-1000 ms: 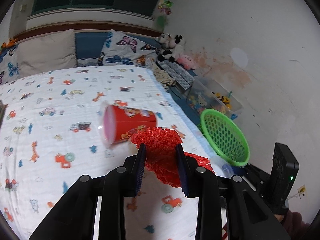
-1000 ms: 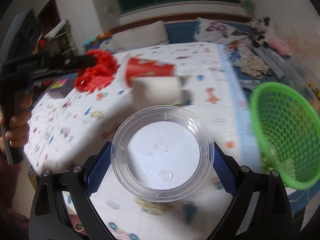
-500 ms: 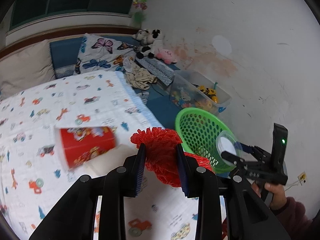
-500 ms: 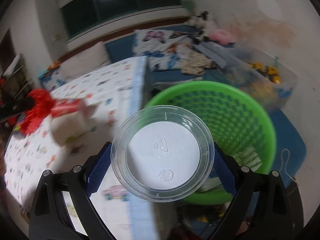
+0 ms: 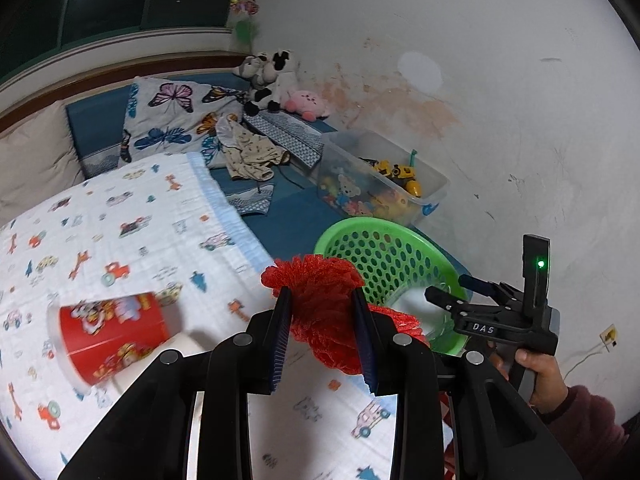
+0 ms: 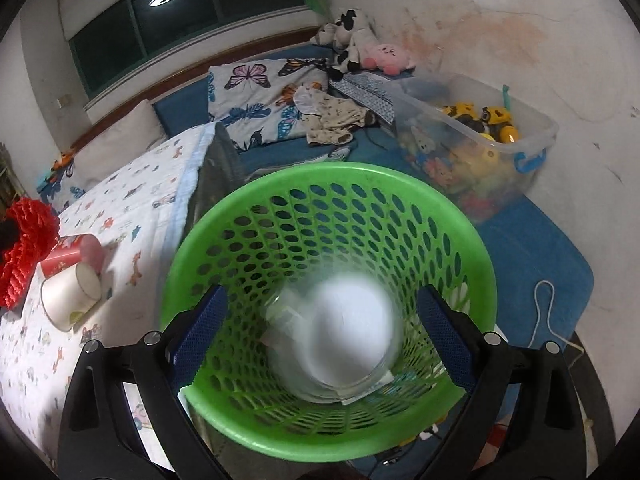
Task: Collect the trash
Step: 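Carry the net and bowl to the green basket and release both inside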
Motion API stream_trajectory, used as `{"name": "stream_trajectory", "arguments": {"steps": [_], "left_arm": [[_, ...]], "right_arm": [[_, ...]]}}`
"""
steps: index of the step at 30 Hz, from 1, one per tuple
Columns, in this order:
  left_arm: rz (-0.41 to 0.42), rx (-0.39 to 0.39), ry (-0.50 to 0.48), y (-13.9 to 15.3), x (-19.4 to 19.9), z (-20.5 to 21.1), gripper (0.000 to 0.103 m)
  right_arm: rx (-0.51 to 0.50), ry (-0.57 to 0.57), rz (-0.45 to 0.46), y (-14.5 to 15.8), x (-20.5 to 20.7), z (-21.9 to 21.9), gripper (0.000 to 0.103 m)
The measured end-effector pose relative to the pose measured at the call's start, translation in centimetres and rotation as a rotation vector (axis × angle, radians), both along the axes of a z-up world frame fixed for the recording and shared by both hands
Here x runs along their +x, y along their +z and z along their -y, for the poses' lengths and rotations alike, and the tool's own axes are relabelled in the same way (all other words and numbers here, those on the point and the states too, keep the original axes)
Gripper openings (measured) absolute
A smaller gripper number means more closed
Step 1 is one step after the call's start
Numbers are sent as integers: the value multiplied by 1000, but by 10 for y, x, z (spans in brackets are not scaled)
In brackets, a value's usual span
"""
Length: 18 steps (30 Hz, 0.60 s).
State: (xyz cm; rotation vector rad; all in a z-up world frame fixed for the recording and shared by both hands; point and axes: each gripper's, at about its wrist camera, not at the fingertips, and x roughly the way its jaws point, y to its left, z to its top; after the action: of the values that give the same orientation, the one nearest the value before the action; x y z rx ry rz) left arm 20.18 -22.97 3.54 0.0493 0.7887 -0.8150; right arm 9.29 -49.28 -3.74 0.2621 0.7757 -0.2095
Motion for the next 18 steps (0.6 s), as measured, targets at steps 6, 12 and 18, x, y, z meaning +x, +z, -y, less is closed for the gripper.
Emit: {"name": "stream_trajectory", "arguments": {"steps": [6, 12, 18], "left_arm": [[0, 25, -47, -5, 3, 34, 30], [-11, 44, -80, -14, 4, 66, 31], [-31, 75, -109, -26, 3, 97, 33]], "right_arm": [[-11, -1, 20, 4, -12, 2, 96], [-46, -10, 51, 16, -33, 2, 96], [-30, -27, 72, 20, -54, 8, 96]]}}
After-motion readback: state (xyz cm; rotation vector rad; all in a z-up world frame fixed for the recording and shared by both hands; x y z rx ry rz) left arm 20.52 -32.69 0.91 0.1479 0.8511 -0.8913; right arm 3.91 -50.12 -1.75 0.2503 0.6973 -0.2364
